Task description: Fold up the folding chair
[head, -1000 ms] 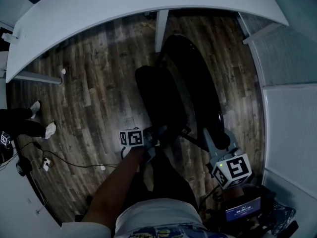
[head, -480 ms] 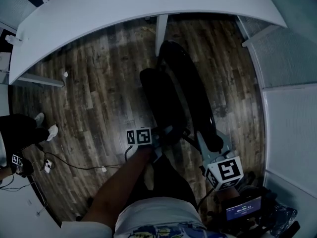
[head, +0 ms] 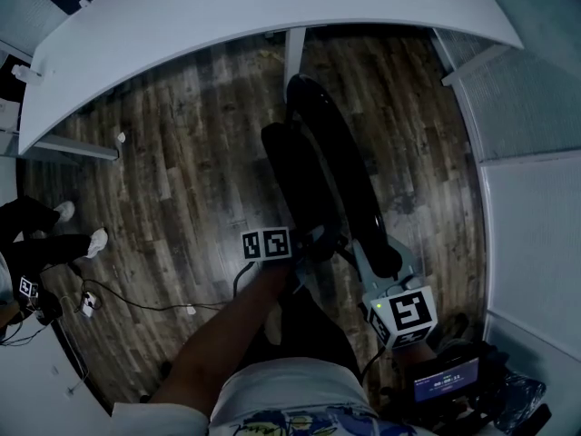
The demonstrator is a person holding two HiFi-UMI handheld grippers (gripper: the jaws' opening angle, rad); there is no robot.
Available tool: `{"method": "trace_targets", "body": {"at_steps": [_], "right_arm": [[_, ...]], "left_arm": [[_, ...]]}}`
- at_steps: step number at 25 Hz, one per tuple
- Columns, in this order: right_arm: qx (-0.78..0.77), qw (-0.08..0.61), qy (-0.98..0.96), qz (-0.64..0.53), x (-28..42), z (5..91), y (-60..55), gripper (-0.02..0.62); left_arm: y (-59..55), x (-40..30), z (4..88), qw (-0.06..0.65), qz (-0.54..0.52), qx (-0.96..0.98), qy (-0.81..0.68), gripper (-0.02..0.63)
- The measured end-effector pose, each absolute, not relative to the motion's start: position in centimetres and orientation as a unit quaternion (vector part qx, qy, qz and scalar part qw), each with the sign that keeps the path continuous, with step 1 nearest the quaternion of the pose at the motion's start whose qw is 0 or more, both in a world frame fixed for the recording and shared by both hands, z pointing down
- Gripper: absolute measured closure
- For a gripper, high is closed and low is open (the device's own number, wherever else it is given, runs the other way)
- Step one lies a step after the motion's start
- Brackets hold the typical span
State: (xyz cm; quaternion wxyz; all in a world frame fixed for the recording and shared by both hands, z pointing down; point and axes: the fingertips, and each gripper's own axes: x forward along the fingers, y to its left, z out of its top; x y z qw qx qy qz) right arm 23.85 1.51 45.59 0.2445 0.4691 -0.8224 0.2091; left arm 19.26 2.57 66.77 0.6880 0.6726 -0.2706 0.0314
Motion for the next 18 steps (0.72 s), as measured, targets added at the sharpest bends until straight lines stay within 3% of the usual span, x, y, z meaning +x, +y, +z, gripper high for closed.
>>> {"method": "trace_targets", "body": {"at_steps": [18], "right_arm": [[0.470,0.253,-0.822,0.199,22.2,45.3,1.7,0.514]], "left_arm": [[1.3,22.0,66.3,0.698,0.086,0.650,-0.289,0.479]]}}
